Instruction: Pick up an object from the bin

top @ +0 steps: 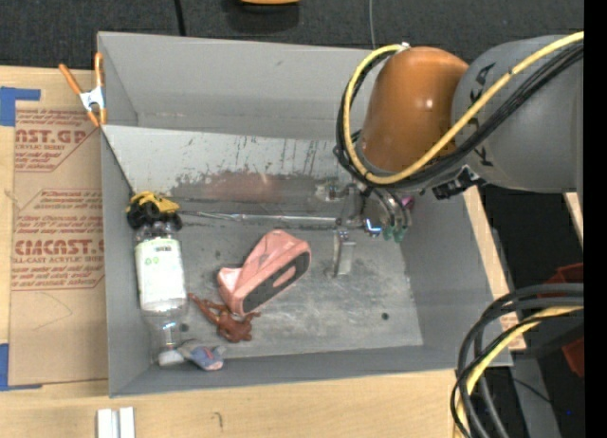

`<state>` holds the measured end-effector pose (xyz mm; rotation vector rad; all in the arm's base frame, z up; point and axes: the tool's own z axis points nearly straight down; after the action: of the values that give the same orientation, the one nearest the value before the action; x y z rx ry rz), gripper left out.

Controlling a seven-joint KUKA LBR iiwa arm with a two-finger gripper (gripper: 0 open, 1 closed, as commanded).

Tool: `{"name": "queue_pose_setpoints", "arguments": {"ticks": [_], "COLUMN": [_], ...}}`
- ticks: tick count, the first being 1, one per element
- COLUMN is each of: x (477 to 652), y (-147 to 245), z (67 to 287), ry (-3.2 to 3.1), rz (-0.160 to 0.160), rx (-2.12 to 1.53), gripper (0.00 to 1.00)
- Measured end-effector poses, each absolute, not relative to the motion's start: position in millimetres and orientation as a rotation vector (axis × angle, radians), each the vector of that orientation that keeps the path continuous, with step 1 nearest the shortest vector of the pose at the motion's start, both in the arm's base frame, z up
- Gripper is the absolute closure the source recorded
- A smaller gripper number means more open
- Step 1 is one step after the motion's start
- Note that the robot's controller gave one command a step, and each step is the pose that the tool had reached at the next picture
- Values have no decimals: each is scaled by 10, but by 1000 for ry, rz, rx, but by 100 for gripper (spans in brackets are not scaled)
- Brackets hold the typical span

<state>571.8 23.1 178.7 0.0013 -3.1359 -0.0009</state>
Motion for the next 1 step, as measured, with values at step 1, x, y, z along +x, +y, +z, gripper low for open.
{"name": "queue_pose_setpoints", "arguments": {"ticks": [1], "x": [5735], "y": [232], "z": [1830], "ry": [-3143], "rz": [-1], "rx": [1], "gripper": [0]}}
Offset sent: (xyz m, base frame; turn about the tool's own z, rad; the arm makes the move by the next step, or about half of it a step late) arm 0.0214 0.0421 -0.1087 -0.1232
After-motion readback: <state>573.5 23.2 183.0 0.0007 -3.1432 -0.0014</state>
